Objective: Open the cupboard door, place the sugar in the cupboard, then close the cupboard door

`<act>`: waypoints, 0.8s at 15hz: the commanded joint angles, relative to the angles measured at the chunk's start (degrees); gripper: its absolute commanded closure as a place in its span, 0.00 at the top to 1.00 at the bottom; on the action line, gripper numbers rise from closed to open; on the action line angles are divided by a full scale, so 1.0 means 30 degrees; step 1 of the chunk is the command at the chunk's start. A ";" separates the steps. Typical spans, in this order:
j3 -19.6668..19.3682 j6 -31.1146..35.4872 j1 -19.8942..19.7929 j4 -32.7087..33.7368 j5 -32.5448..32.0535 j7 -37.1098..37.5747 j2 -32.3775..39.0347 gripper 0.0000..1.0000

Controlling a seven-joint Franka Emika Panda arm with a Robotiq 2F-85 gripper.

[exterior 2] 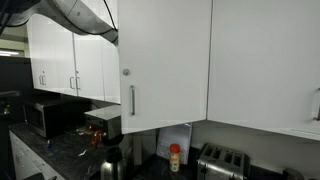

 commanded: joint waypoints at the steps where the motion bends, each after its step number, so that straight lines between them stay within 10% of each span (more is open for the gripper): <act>1: -0.0230 -0.0596 0.0025 -0.0425 -0.0869 0.0512 -0.0409 1.00; 12: -0.0407 -0.0664 0.0016 -0.3409 -0.4144 0.3024 -0.2699 1.00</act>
